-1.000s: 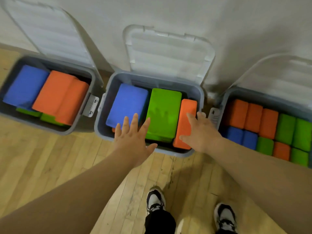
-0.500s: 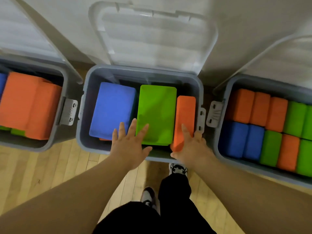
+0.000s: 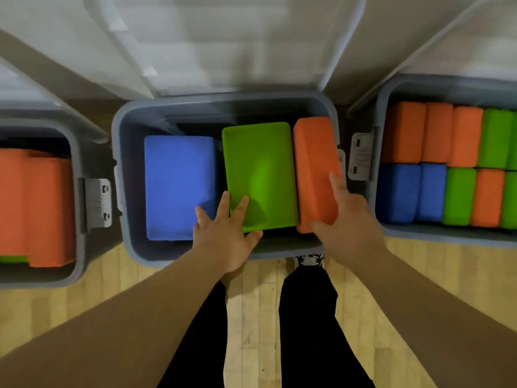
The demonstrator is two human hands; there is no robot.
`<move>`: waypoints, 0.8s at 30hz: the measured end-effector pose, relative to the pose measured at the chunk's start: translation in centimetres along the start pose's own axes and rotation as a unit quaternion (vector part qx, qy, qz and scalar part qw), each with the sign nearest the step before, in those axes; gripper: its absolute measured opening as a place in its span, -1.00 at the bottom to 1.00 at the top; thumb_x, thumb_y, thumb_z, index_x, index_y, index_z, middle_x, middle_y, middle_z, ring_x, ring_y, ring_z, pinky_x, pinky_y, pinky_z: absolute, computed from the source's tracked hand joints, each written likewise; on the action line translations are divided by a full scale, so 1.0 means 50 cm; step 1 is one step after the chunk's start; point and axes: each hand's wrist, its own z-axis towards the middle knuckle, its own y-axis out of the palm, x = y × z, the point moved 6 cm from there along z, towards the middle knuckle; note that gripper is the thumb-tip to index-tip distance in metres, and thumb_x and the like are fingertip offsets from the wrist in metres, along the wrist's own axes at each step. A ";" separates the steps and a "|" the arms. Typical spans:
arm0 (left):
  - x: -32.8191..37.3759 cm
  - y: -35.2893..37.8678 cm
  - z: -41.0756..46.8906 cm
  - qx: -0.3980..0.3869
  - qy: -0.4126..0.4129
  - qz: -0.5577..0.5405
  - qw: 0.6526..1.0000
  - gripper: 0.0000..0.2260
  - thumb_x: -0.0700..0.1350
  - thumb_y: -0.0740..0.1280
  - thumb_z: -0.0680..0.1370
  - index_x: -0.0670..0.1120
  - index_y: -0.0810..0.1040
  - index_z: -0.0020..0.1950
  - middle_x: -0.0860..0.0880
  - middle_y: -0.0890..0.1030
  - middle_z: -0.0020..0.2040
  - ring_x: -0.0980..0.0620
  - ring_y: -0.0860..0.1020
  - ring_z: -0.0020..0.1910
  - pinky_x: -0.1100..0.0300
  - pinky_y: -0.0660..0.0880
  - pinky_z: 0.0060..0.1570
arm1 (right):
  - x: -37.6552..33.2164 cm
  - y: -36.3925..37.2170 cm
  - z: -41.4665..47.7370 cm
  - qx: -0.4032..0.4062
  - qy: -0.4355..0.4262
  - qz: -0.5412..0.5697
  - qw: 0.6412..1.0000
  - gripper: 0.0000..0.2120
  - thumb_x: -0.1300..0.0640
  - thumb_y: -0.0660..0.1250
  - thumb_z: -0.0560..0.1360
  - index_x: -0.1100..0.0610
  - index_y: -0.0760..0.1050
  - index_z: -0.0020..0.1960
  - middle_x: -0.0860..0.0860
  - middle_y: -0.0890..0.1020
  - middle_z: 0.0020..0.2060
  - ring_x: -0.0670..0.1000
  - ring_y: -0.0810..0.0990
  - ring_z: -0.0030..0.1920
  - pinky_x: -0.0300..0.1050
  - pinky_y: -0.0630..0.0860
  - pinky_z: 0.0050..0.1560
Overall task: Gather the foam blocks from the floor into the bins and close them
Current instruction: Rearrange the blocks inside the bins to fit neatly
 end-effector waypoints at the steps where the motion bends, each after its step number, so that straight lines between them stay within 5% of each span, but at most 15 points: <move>1: -0.004 -0.008 0.000 0.000 0.007 -0.019 1.000 -0.24 0.47 0.05 0.57 0.33 -0.31 0.61 0.10 -0.29 0.66 -0.41 -0.17 0.61 -0.31 0.07 0.56 | -0.010 -0.028 -0.015 0.018 -0.002 0.020 1.000 -0.03 -0.14 0.44 0.48 -0.38 -0.22 0.57 0.03 0.31 0.35 0.09 0.44 0.20 0.14 0.54 0.19; 4: 0.013 -0.056 -0.013 0.033 0.048 -0.152 0.987 -0.20 0.49 0.12 0.53 0.32 -0.24 0.62 0.05 -0.10 0.69 -0.20 0.02 0.64 -0.19 0.15 0.56 | -0.044 -0.096 -0.058 0.068 -0.025 0.090 0.993 -0.02 -0.05 0.48 0.46 -0.38 -0.15 0.59 -0.10 0.30 0.38 -0.05 0.39 0.23 0.02 0.47 0.18; 8: 0.064 -0.137 -0.060 0.074 0.127 -0.337 0.930 -0.21 0.33 0.27 0.57 0.37 -0.19 0.62 0.23 0.04 0.64 0.15 0.12 0.60 0.18 0.15 0.48 | -0.077 -0.124 -0.075 0.078 -0.038 0.164 0.983 -0.02 0.03 0.51 0.46 -0.42 -0.07 0.58 -0.25 0.28 0.36 -0.22 0.42 0.11 -0.20 0.39 0.10; 10: 0.078 -0.164 -0.078 0.077 0.138 -0.380 0.911 -0.19 0.35 0.31 0.53 0.46 -0.20 0.57 0.31 0.04 0.62 0.14 0.17 0.60 0.09 0.20 0.53 | -0.089 -0.132 -0.081 0.087 -0.033 0.189 0.978 -0.05 0.07 0.50 0.47 -0.43 -0.03 0.57 -0.27 0.30 0.32 -0.25 0.49 0.06 -0.29 0.40 0.00; 13: 0.092 -0.187 -0.090 0.071 0.147 -0.405 0.900 -0.16 0.40 0.34 0.47 0.52 -0.20 0.53 0.39 0.09 0.57 0.10 0.22 0.58 -0.08 0.28 0.53 | -0.106 -0.133 -0.093 0.101 -0.040 0.216 0.970 -0.09 0.09 0.47 0.48 -0.46 0.01 0.55 -0.25 0.34 0.32 -0.11 0.59 -0.05 -0.22 0.52 -0.04; 16: 0.100 -0.203 -0.100 0.079 0.161 -0.427 0.886 -0.17 0.33 0.38 0.50 0.54 -0.17 0.52 0.47 0.19 0.46 0.17 0.32 0.50 -0.02 0.36 0.48 | -0.123 -0.121 -0.098 0.093 -0.069 0.259 0.959 -0.13 0.11 0.44 0.50 -0.43 0.05 0.56 -0.26 0.30 0.37 -0.22 0.49 0.18 -0.31 0.54 -0.03; 18: 0.101 -0.210 -0.104 0.097 0.165 -0.433 0.881 -0.17 0.24 0.41 0.55 0.48 -0.14 0.57 0.32 0.26 0.48 0.19 0.38 0.43 0.07 0.41 0.42 | -0.133 -0.113 -0.094 0.075 -0.084 0.274 0.955 -0.14 0.11 0.43 0.51 -0.44 0.05 0.56 -0.27 0.26 0.39 -0.23 0.42 0.30 -0.29 0.54 0.04; 24: 0.019 -0.220 -0.117 0.191 0.073 -0.351 0.914 -0.17 0.24 0.40 0.54 0.45 -0.15 0.57 0.12 0.18 0.46 0.10 0.40 0.25 0.13 0.47 0.13 | -0.178 -0.037 -0.047 -0.112 -0.083 0.295 0.945 -0.15 0.00 0.48 0.52 -0.46 0.04 0.56 -0.26 0.31 0.48 -0.13 0.43 0.40 0.00 0.51 0.35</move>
